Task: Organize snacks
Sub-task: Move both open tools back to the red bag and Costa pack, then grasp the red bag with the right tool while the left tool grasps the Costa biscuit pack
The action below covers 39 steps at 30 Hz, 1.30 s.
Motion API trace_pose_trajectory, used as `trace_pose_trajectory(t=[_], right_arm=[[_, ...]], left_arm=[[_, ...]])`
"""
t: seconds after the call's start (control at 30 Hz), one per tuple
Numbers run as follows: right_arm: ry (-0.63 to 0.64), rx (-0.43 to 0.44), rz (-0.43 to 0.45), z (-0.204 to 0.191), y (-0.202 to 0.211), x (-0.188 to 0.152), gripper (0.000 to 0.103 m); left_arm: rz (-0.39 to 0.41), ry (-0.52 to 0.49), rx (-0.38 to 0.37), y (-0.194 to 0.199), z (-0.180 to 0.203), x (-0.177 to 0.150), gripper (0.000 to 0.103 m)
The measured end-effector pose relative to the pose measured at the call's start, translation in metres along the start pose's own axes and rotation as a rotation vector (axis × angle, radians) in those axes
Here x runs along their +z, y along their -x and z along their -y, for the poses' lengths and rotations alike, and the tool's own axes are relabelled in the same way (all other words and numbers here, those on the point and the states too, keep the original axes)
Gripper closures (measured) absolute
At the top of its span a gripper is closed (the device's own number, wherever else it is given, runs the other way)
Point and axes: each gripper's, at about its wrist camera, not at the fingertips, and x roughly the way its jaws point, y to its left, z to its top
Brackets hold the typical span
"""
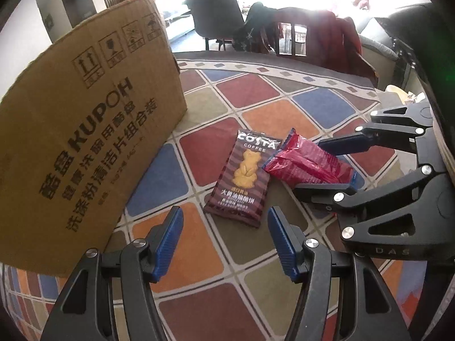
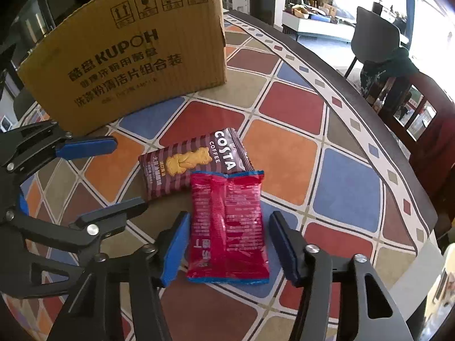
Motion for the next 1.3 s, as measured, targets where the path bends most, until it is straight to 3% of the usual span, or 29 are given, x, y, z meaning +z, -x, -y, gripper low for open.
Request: trace_pose_trajectory(t=[0.13, 0.57, 0.83, 1.3], right_arm=[[0.003, -0.001, 0.003, 0.002, 0.001, -0.001, 0.059], [-0.094, -0.018, 0.010, 0.036, 0.000, 0.006, 0.060], [-0.112, -0.003, 0.009, 0.040, -0.003, 0.009, 0.060], [-0.112, 0.047, 0.027, 0.043, 0.000, 0.010, 0.061]], left_arm=[[-0.004, -0.006, -0.026, -0.007, 0.001, 0.007, 0.042], [-0.013, 0.001, -0.046, -0.030, 0.002, 0.030, 0.042], [-0.017, 0.036, -0.086, -0.035, 0.005, 0.034, 0.057], [0.025, 0.334, 0.034, -0.006, -0.009, 0.014, 0.062]])
